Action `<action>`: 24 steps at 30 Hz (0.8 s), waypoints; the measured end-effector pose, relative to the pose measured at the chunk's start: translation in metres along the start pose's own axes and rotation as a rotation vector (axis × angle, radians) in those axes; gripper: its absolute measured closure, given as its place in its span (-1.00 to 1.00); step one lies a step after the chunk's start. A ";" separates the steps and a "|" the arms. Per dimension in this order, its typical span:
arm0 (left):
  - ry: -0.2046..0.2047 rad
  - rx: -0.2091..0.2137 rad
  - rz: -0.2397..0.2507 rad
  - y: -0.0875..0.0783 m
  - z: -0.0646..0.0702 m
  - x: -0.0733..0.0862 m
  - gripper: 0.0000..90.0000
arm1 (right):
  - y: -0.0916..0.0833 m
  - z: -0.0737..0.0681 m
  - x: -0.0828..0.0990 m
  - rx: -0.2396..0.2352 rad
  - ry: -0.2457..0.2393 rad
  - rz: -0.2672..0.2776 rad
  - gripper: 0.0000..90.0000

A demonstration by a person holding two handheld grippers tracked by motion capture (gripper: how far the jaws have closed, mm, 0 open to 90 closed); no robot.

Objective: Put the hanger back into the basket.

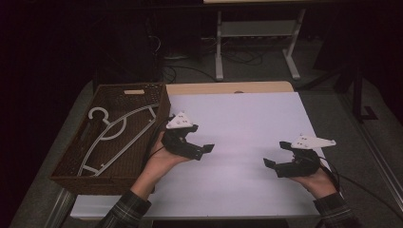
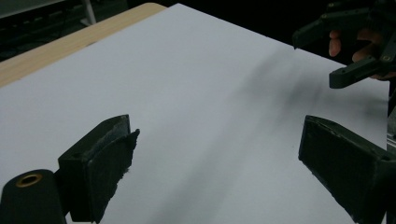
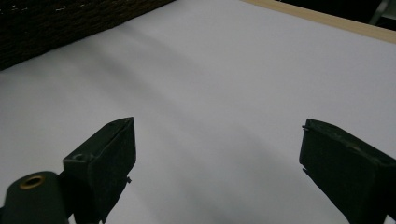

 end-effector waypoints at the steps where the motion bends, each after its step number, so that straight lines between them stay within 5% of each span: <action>1: -0.002 0.002 0.000 0.003 0.002 0.002 -0.79 | 0.000 0.000 0.000 -0.001 0.000 0.001 -0.77; 11: -0.006 0.017 -0.007 0.019 0.014 0.028 -0.88 | 0.002 0.000 0.002 -0.006 -0.005 -0.006 -0.78; 24: 0.004 0.002 -0.054 0.012 0.013 0.048 -0.93 | 0.005 0.000 0.005 -0.012 -0.013 -0.017 -0.79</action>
Point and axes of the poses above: each handheld gripper's, and its own axes: y roughly forward along the jaws, x roughly out of its underside, z roughly to its right, the point moved 4 cm from there along y, roughly forward along the jaws, and after that the axes turned 12 degrees about y, right-handed, at the moved point
